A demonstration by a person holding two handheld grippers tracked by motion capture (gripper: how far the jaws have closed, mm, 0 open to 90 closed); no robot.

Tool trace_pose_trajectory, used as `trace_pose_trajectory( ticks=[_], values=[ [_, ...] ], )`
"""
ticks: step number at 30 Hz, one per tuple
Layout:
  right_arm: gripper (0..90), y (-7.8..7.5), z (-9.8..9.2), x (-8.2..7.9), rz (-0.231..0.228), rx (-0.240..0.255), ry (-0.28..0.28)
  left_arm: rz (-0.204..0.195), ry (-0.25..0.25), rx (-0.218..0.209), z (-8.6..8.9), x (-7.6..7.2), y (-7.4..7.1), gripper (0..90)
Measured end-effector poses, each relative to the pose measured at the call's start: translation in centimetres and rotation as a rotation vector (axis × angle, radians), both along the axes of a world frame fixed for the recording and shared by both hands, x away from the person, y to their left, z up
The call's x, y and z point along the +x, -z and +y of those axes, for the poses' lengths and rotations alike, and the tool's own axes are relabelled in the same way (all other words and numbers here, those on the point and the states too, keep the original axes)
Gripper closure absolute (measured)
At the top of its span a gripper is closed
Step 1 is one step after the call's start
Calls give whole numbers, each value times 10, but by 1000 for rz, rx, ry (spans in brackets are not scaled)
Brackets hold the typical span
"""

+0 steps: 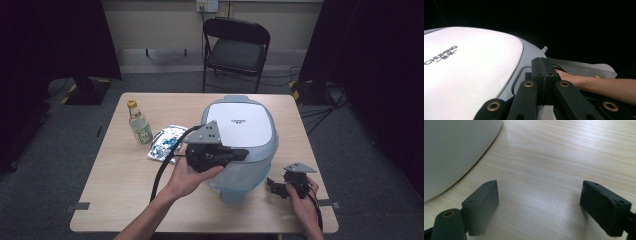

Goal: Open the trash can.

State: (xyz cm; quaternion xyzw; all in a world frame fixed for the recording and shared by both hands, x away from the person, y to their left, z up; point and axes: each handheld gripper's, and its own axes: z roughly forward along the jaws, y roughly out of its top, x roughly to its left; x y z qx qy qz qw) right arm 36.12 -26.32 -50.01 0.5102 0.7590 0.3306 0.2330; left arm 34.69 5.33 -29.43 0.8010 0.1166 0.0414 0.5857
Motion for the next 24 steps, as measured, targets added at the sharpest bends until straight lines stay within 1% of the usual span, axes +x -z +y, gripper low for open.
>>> trace_pose_trajectory(
  ticks=[1, 3, 10, 13, 14, 16, 17, 19, 21, 22, 24],
  values=[
    [143, 0, 0, 0, 0, 1, -1, 2, 2, 5, 1, 1, 0, 900],
    [143, 0, 0, 0, 0, 1, -1, 22, 8, -4, 1, 2, 0, 900],
    [142, 0, 0, 0, 0, 0, -3, 26, 10, -4, 1, 3, 0, 900],
    [142, 0, 0, 0, 1, 0, -4, 39, 9, -26, 3, 5, 0, 900],
    [142, 0, 0, 0, 1, 0, -4, 34, 10, -23, 4, 6, 0, 900],
    [142, 0, 0, 0, 1, 0, -6, 51, 6, -35, 7, 9, 0, 900],
    [142, 0, 0, 0, 1, 1, -7, 52, 0, -39, 8, 10, 0, 895],
    [141, 0, -1, 1, 1, 0, -9, 57, -11, -47, 11, 12, -1, 847],
    [141, 0, -1, 1, 2, 1, -9, 66, -21, -58, 16, 15, 0, 818],
    [141, 0, -1, 1, 2, 1, -9, 72, -31, -69, 18, 16, 1, 816],
    [141, 0, -1, 1, 2, 1, -9, 71, -48, -78, 24, 18, 2, 787]
  ],
)
